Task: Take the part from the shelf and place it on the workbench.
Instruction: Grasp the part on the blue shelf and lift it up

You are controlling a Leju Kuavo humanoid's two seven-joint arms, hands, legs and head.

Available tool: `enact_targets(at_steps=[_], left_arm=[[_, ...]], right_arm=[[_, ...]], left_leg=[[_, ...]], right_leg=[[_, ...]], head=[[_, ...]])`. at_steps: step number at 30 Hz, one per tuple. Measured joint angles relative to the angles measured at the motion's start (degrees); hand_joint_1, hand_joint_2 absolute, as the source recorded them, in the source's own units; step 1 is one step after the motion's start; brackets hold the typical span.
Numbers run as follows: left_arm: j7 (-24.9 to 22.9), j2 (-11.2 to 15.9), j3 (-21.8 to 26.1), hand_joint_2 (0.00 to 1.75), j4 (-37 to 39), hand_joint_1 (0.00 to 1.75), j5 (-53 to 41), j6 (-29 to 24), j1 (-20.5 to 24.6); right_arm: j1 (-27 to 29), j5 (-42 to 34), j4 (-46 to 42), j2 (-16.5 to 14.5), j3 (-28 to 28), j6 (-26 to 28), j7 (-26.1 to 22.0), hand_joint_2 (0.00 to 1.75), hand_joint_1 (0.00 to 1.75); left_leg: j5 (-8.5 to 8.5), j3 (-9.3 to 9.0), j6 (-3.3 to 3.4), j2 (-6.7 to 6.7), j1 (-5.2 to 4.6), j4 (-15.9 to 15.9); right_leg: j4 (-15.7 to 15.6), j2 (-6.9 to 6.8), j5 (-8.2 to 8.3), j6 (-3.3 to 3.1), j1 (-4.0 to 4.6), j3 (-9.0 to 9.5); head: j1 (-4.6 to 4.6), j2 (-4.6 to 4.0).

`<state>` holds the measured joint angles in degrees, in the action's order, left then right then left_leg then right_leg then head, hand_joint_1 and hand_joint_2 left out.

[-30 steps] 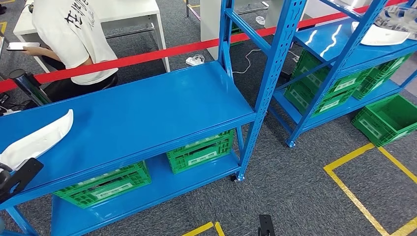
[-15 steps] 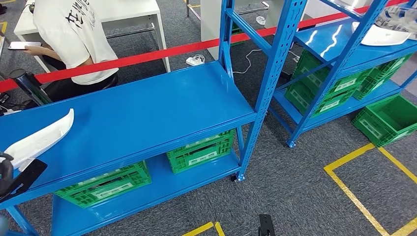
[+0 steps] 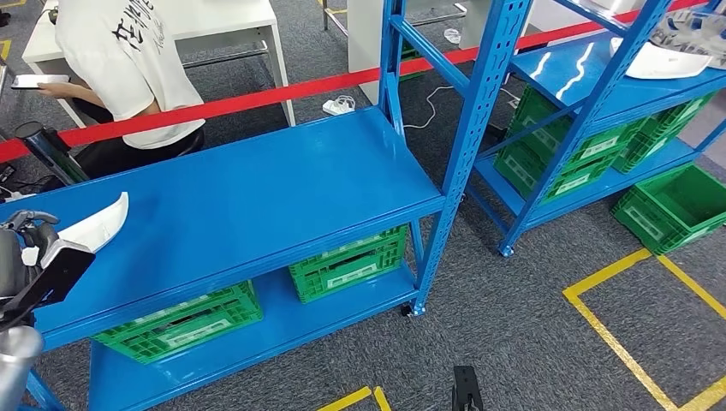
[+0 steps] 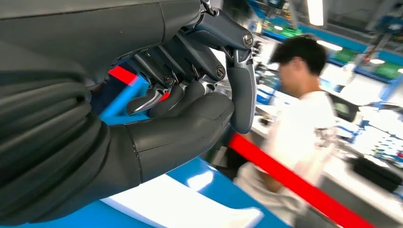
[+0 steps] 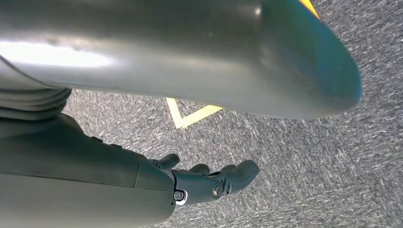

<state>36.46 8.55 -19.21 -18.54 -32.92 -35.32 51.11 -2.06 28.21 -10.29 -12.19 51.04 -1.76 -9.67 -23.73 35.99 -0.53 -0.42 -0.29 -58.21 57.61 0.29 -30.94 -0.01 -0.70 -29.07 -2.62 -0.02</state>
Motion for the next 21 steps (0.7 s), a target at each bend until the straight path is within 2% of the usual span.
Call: enact_targets(at_steps=[6,12,18,21], left_arm=[[3.34,-0.79,1.50,1.75,-3.52,1.75,2.44,4.03,-0.14],[3.72,-0.94,1.12,1.75,-11.39,1.75,9.02,9.00,-2.62],[3.76,-0.94,-1.09,1.75,-16.41,1.75,10.07,11.14,-4.78],[3.76,-1.03,-2.20,1.75,-16.53,0.44,10.20,9.79,-4.75]], right_arm=[[0.00,-0.65,0.02,-0.35,0.22,-0.16,0.96,0.00,0.00],[0.03,-0.64,0.02,-1.29,0.72,-0.12,1.86,0.00,0.00],[0.03,-0.36,0.04,-1.94,0.91,-0.24,2.57,0.00,0.00],[0.03,-0.05,0.04,-2.00,0.92,-0.31,2.53,0.00,0.00]], left_leg=[[0.00,-0.01,0.00,-0.01,0.02,0.00],[0.00,-0.02,0.00,0.01,0.02,0.01],[0.00,-0.03,0.00,-0.02,0.02,0.01],[0.00,-0.05,0.00,0.00,0.02,0.01]], right_leg=[[0.00,-0.01,-0.01,0.00,0.02,0.00],[0.00,-0.02,-0.01,0.00,0.03,0.05],[0.00,-0.03,-0.01,0.00,0.02,0.03],[0.00,-0.03,-0.01,0.00,0.02,0.05]], head=[[0.01,0.01],[0.00,0.01],[0.01,0.00],[0.01,0.01]])
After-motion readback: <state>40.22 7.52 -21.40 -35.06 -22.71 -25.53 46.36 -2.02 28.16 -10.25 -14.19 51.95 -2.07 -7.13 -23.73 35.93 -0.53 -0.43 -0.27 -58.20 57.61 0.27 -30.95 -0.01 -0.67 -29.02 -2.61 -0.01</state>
